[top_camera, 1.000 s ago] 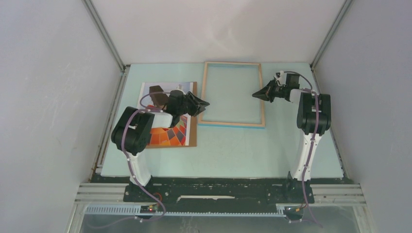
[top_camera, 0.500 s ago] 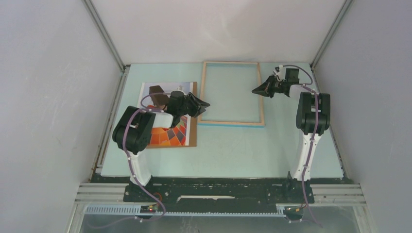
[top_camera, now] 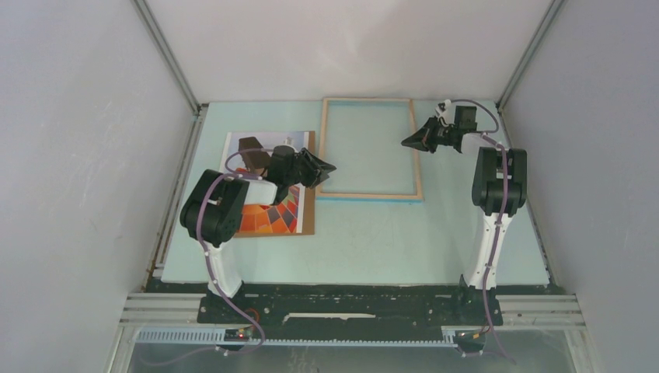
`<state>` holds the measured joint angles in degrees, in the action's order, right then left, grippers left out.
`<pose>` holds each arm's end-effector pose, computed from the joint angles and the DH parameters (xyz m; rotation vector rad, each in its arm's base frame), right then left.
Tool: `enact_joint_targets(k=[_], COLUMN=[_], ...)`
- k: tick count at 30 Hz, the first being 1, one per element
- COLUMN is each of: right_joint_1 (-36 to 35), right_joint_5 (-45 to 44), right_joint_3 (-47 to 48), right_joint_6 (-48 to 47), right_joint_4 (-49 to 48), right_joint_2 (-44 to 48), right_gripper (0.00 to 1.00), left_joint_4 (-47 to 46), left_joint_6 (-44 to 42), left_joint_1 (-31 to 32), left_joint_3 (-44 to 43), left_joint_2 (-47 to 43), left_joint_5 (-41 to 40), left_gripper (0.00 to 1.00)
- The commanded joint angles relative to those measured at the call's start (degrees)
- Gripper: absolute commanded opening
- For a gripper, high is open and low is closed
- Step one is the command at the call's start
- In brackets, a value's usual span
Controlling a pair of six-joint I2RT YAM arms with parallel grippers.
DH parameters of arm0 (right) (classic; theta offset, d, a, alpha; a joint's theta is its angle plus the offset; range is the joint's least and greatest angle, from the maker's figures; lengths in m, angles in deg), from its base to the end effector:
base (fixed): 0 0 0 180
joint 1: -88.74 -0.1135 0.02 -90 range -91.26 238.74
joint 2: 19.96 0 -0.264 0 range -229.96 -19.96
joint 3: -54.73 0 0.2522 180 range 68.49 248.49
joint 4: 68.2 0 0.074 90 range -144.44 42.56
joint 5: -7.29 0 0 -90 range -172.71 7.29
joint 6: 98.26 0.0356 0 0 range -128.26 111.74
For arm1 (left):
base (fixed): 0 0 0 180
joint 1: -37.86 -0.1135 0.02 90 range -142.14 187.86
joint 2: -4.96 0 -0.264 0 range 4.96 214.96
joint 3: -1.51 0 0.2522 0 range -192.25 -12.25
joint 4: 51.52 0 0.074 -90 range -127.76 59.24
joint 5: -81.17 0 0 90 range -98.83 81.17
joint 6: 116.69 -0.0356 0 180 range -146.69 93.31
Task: Put the photo into the frame
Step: Place the photo frame item in the photo frame.
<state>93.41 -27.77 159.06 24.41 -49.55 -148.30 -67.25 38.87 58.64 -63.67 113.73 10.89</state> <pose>0.4844 -0.0103 0.1539 0.2314 2.2652 1.3553 0.3535 -0.1470 0.1393 -0.6459 2.1929 -1.2255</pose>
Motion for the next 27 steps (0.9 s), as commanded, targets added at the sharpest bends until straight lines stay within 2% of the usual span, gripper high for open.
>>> enact_joint_targets(k=[1, 8, 12, 20, 27], right_joint_1=[-1.3, -1.2, -1.2, -1.3, -1.4], right_joint_5=[-0.3, 0.0, 0.2, 0.7, 0.8], right_joint_3=[2.0, 1.2, 1.5, 3.1, 3.8], right_joint_6=[-2.2, -1.4, -0.6, 0.2, 0.4], right_joint_4=[-1.9, -4.3, -4.3, -4.3, -4.3], right_joint_2=[0.0, 0.3, -0.1, -1.7, -2.7], right_gripper=[0.00, 0.00, 0.00, 0.00, 0.00], left_joint_4=[-2.3, -1.2, 0.2, 12.2, 20.5], left_joint_6=[-0.4, -0.8, -1.5, -9.2, -15.9], left_joint_1=[0.5, 0.5, 0.4, -1.5, -3.5], left_joint_3=[-0.1, 0.4, 1.5, 2.9, 3.9], left_joint_2=[0.2, -0.3, -2.4, -10.2, -16.4], left_joint_5=[0.6, 0.4, 0.0, -1.0, -3.4], left_gripper=[0.48, 0.55, 0.66, 0.82, 0.86])
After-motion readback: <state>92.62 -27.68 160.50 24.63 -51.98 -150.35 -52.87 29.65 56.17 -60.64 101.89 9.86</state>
